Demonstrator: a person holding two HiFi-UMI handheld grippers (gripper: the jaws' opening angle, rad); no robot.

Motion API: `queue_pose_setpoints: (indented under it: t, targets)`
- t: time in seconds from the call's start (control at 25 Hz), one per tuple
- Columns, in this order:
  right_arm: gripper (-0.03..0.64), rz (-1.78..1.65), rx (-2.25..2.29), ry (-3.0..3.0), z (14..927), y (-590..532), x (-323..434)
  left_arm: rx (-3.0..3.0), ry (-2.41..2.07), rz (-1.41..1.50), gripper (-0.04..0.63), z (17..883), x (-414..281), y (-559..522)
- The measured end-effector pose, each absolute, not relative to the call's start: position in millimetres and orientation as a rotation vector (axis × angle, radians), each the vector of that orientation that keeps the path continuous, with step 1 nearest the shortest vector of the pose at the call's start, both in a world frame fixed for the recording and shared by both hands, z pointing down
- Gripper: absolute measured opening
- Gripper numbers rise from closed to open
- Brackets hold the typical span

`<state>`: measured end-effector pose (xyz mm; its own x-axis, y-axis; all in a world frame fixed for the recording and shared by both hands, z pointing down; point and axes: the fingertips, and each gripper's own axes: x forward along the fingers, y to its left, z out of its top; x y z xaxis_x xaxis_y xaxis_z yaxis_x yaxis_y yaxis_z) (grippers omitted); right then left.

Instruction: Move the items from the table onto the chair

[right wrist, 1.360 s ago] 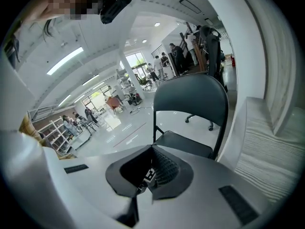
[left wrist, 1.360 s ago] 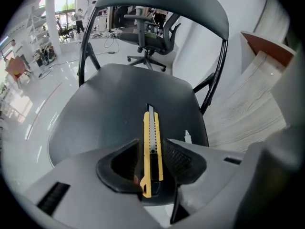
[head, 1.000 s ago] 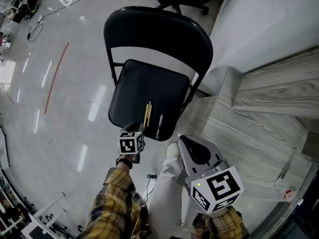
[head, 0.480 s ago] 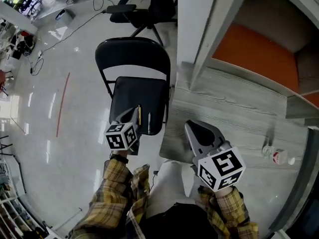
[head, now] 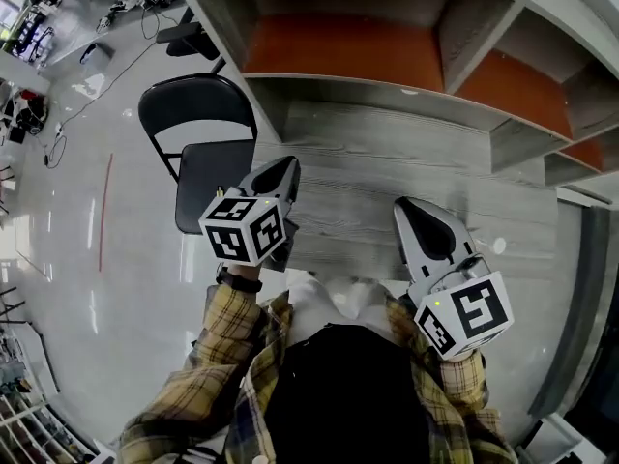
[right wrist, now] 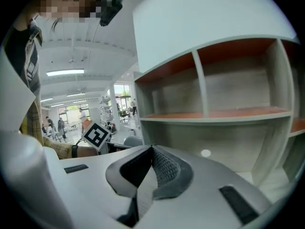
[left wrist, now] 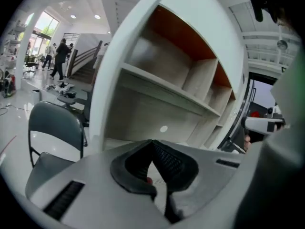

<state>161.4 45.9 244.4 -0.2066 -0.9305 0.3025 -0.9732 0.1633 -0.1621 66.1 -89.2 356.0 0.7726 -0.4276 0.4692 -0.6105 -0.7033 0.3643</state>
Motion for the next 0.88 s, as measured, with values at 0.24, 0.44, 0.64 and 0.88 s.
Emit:
queue_pose_setpoints:
  t: [0.24,0.44,0.64,0.88]
  targets:
    - [0.017,0.439,2.125,-2.169,218.2,129.1,264.3,2.564,-0.480,0.470,0.005,337.9,199.2,12.0]
    - [0.017,0.502,2.278,-2.064,221.2,186.6,330.4,2.594,-0.207,0.592,0.005,360.2,279.0,103.8]
    - [0.017,0.603,2.362,-1.976,244.2,225.1,366.4,2.643,-0.027,0.733,0.008,388.1,316.0,164.9]
    - [0.017,0.677,2.433,-1.911,258.9,252.9,385.7,2.733,0.091,0.760,0.173,405.9,326.9,194.6]
